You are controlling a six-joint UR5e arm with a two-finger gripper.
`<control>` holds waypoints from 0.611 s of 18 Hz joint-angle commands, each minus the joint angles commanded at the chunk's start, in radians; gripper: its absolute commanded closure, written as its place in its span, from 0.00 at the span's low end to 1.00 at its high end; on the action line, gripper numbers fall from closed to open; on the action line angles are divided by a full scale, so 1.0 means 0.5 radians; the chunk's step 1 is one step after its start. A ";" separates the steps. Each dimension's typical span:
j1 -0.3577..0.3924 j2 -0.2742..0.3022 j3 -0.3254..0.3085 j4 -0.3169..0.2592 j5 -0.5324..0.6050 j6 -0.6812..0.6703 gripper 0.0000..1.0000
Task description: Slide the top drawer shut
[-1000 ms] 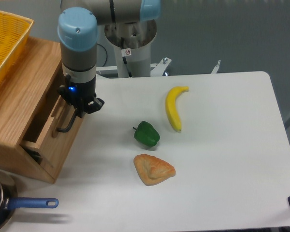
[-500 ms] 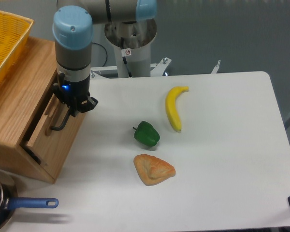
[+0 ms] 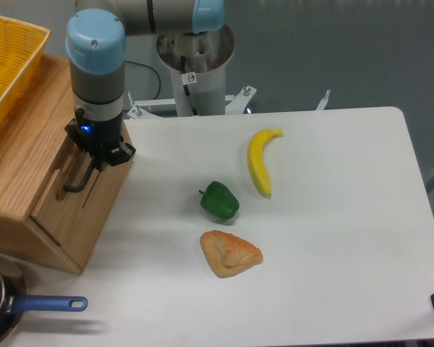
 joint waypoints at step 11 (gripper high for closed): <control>0.156 -0.009 0.058 0.034 0.073 0.031 0.76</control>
